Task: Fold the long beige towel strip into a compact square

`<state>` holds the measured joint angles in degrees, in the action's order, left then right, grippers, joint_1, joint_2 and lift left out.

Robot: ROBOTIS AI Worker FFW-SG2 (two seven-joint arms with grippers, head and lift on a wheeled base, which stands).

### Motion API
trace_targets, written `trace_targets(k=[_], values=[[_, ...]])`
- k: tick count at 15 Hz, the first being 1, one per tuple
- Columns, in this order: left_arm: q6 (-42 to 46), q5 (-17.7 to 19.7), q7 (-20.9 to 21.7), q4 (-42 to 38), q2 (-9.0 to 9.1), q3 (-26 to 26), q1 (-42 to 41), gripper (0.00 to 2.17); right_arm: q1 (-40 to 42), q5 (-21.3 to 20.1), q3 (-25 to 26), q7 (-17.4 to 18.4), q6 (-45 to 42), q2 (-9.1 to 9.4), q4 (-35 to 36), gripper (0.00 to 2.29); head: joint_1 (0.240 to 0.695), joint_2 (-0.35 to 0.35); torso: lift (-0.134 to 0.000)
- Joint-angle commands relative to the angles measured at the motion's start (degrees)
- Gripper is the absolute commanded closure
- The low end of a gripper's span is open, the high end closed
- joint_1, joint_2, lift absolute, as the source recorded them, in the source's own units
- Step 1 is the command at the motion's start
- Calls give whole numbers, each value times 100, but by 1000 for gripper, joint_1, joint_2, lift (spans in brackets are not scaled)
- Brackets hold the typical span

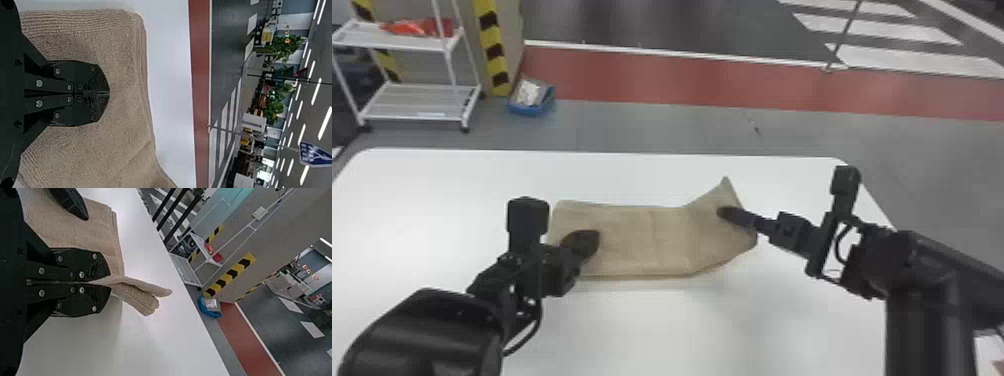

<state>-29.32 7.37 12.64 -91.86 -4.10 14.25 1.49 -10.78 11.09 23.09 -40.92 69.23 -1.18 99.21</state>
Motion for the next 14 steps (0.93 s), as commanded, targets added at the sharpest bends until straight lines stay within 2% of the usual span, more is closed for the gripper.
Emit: trace_targets(k=[1, 5, 7, 9, 11, 14], values=[[0, 1, 1, 45, 41, 34, 0, 1922, 15, 271, 38, -39, 69, 74, 28, 1204, 695, -175, -124], [18, 19, 89, 72, 173, 34, 0, 1922, 85, 499, -6, -83, 122, 123, 310, 1204, 695, -164, -124], [-17, 212, 98, -245, 181, -71, -131, 1919, 103, 499, -50, -92, 69, 123, 353, 1204, 695, -167, -124], [-334, 397, 124, -860, 120, -203, -298, 1919, 120, 508, -6, -92, 52, 123, 345, 1204, 695, -167, -124], [-597, 441, 168, -1150, 85, -432, -334, 1919, 182, 587, 64, -92, 34, 123, 353, 1204, 695, -164, -124], [-650, 432, 221, -1097, 6, -634, -298, 1919, 261, 710, 196, -92, 52, 123, 371, 1204, 695, -150, -124]])
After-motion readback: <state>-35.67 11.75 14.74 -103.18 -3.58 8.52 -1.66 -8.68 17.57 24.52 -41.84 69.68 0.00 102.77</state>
